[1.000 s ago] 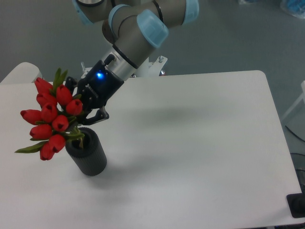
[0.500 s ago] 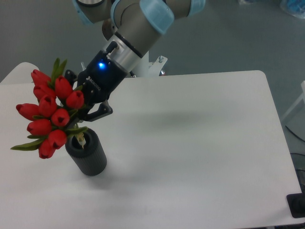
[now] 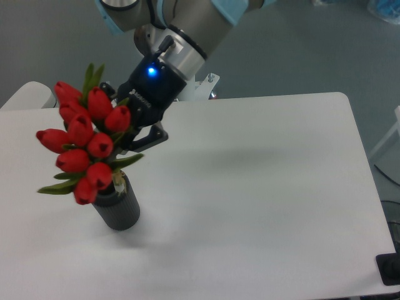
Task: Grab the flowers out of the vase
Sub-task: 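Carry the tulip bunch up and away from the grey vase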
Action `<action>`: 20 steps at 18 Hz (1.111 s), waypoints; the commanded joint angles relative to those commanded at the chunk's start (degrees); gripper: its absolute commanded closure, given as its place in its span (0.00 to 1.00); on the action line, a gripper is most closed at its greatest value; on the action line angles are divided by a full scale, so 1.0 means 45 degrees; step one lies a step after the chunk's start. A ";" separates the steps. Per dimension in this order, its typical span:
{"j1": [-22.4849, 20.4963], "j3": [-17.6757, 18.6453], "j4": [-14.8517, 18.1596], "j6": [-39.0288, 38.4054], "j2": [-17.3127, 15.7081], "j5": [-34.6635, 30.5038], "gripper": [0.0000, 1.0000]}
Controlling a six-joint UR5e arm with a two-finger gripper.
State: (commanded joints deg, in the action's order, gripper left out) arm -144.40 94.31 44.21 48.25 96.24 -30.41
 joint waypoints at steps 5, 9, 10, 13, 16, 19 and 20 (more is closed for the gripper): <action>-0.1249 -0.0449 -0.0039 0.0701 0.0838 0.0273 0.66; -0.2187 -0.0685 -0.0020 0.1465 0.1600 0.0351 0.66; -0.2267 -0.0723 -0.0020 0.1562 0.1737 0.0371 0.66; -0.2676 -0.0684 0.0000 0.2361 0.1992 0.0371 0.66; -0.2833 -0.0704 0.0000 0.3084 0.2323 0.0332 0.66; -0.3008 -0.0723 0.0000 0.3574 0.2714 0.0215 0.66; -0.3145 -0.0665 0.0000 0.3652 0.2754 0.0215 0.66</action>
State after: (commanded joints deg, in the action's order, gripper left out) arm -158.55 91.32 44.21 64.68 108.63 -29.44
